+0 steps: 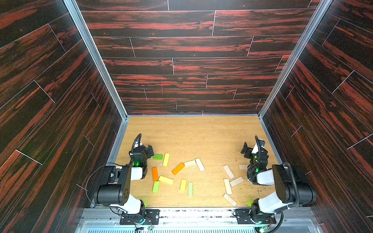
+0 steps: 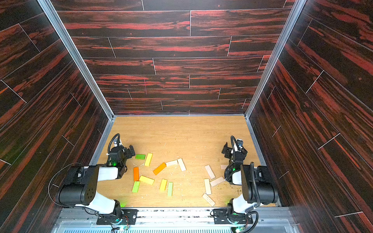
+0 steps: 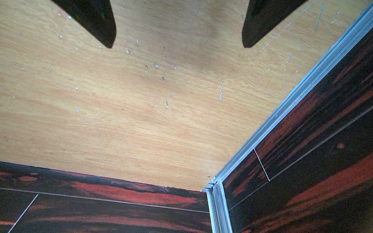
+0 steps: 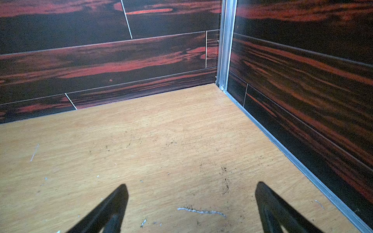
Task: Assemble a giraffe with building blocks
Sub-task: Pick up the building block from the center of the board.
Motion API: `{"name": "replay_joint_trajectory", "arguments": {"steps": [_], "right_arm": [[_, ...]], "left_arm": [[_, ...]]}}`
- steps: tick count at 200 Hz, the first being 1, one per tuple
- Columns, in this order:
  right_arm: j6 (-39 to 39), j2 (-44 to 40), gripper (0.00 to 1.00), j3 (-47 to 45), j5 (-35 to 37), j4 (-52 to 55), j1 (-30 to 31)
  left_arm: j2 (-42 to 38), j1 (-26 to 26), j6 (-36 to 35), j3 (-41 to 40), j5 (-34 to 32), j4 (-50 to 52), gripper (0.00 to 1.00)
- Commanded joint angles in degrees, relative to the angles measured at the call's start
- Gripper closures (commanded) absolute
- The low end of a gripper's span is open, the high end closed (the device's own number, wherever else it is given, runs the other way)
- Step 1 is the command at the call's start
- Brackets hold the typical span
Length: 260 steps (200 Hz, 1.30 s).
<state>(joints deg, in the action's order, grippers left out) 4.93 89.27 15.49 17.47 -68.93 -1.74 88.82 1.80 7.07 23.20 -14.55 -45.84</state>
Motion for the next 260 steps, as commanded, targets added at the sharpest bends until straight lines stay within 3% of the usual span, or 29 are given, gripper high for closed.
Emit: {"name": "replay_joint_trajectory", "arguments": {"steps": [1, 217, 238, 248, 260], "right_arm": [[0.3, 0.8, 0.01, 0.7, -0.1, -0.6, -0.2], [0.2, 0.5, 0.01, 0.3, 0.0, -1.3, -0.2], [-2.4, -3.1, 0.01, -0.9, 3.1, -1.9, 1.9], [-5.3, -7.7, 0.01, 2.2, 17.0, 5.7, 7.7], [-10.3, -12.9, 0.02, 7.1, 20.3, 15.2, 11.5]], "left_arm": [[-1.1, -0.2, -0.6, 1.0, -0.4, -0.4, 0.0], [-0.8, -0.1, -0.2, 1.5, -0.6, 0.5, 0.0], [-2.1, -0.1, -1.2, 0.5, -2.2, -5.1, 0.0], [-8.0, -0.3, -1.1, 3.2, -1.4, 6.8, 0.0], [-15.3, -0.3, 0.4, 9.7, -3.6, 25.0, 0.03]]}}
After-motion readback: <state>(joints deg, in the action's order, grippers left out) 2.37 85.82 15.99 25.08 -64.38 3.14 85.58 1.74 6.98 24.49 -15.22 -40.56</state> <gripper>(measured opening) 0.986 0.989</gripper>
